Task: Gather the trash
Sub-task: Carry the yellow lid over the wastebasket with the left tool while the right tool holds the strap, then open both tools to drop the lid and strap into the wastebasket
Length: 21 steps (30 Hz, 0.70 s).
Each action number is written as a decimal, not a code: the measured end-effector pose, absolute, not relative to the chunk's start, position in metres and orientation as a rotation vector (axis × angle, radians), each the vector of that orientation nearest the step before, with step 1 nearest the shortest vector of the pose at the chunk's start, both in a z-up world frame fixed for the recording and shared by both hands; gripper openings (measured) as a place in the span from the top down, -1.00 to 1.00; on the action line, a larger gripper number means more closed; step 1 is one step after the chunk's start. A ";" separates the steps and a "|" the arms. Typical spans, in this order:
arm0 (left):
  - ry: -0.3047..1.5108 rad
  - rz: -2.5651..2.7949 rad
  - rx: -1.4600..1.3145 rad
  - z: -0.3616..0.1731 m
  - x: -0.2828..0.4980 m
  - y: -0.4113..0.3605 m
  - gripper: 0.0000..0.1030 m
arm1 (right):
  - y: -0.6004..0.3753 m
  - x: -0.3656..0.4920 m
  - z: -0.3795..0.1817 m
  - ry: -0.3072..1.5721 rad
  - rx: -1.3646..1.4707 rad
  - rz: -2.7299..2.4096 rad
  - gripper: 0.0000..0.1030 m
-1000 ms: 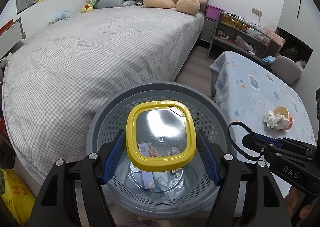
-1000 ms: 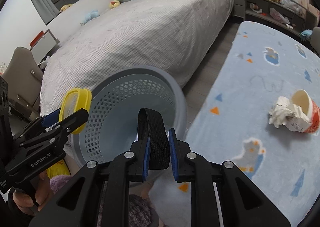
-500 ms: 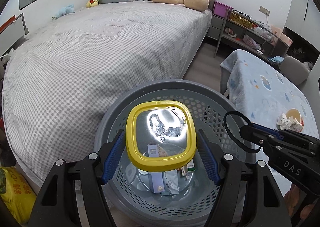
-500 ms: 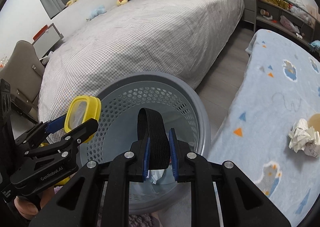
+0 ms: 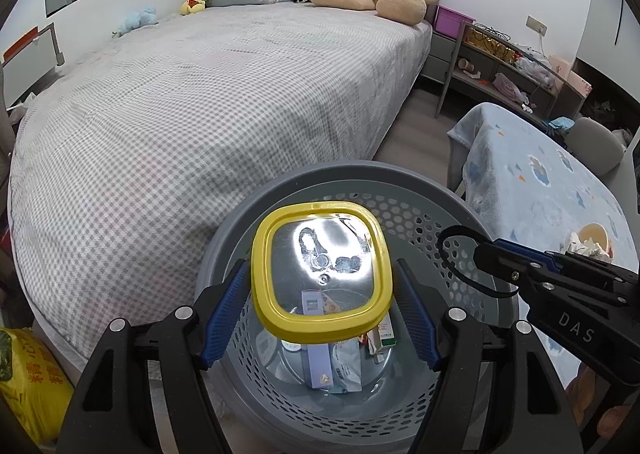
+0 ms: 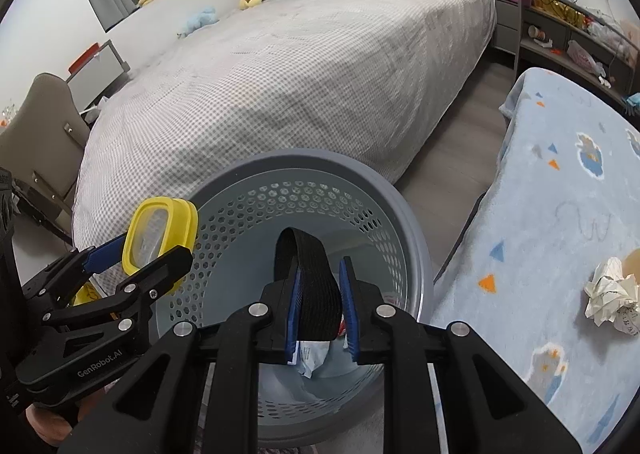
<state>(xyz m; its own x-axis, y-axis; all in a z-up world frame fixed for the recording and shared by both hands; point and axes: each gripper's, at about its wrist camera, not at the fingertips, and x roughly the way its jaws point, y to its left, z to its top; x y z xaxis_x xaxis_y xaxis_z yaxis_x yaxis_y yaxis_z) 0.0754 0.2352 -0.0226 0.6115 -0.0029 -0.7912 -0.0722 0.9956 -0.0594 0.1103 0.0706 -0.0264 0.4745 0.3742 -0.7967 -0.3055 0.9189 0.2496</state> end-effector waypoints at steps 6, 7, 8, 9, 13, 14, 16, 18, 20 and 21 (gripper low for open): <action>0.917 0.046 -0.101 -0.022 0.075 0.237 -0.47 | 0.067 0.109 -0.024 0.979 0.091 0.414 0.22; 0.915 0.049 -0.101 -0.021 0.075 0.237 -0.47 | 0.066 0.108 -0.024 0.973 0.092 0.411 0.10; 0.913 0.051 -0.102 -0.021 0.074 0.237 -0.47 | 0.065 0.108 -0.023 0.970 0.092 0.408 0.09; 0.911 0.052 -0.101 -0.020 0.074 0.237 -0.47 | 0.064 0.109 -0.023 0.971 0.093 0.407 0.09; 0.910 0.061 -0.094 -0.019 0.073 0.236 -0.47 | 0.062 0.109 -0.024 0.973 0.099 0.402 0.09; 0.909 0.062 -0.095 -0.019 0.073 0.237 -0.47 | 0.062 0.109 -0.024 0.974 0.100 0.402 0.09; 0.909 0.065 -0.095 -0.019 0.072 0.237 -0.47 | 0.062 0.109 -0.025 0.975 0.101 0.401 0.09; 0.907 0.069 -0.096 -0.019 0.071 0.237 -0.47 | 0.062 0.109 -0.025 0.977 0.102 0.401 0.09; 0.909 0.070 -0.097 -0.019 0.072 0.238 -0.47 | 0.062 0.108 -0.026 0.979 0.102 0.402 0.09; 0.910 0.070 -0.097 -0.019 0.072 0.238 -0.47 | 0.062 0.108 -0.026 0.979 0.102 0.401 0.09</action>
